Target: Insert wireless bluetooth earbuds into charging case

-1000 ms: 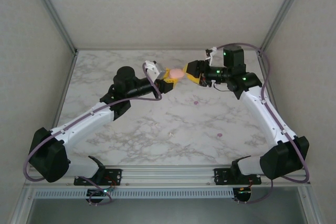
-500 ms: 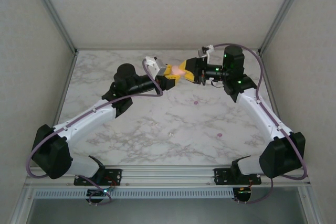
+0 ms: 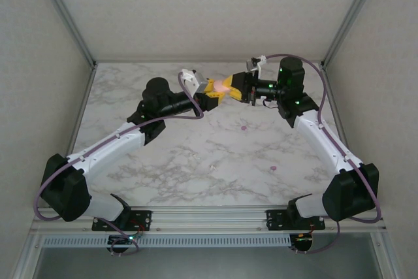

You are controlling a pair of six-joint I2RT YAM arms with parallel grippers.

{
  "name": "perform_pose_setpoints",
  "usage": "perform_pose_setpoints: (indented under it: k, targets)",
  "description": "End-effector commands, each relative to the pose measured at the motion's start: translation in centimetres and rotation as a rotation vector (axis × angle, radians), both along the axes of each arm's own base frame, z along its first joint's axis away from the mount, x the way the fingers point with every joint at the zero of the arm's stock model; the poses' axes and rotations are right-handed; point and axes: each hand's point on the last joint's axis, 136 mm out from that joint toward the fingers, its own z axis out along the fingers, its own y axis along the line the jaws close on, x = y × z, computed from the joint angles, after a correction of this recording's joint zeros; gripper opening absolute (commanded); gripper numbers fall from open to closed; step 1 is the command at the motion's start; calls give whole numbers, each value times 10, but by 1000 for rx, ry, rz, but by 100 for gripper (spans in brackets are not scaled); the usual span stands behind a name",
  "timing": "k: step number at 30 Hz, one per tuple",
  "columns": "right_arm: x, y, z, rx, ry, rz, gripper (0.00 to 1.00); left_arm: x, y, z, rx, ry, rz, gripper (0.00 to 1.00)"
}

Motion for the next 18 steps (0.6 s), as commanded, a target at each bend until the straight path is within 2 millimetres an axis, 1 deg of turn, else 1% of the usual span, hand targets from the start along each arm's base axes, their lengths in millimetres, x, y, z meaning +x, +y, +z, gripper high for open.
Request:
perform_pose_setpoints:
  k: [1,5,7,10,12,15,18]
  targets:
    - [-4,0,-4,-18,-24,-3,18,8,0,8,12,-32,34,31]
    - [3,-3,0,-13,-39,-62,15,9,3,1,44,-27,52,42]
    - [6,-4,2,-8,-49,-84,14,8,3,-2,54,-23,50,42]
    - [10,-6,1,-6,-49,-115,14,7,4,-7,67,-13,52,48]
    - [12,-7,0,-9,-46,-133,14,6,5,-10,76,-10,51,50]
    - [16,-9,-3,-10,-45,-167,14,6,7,-12,86,-6,57,56]
    - [22,-14,-6,-17,-51,-217,14,6,13,-15,100,-12,90,58]
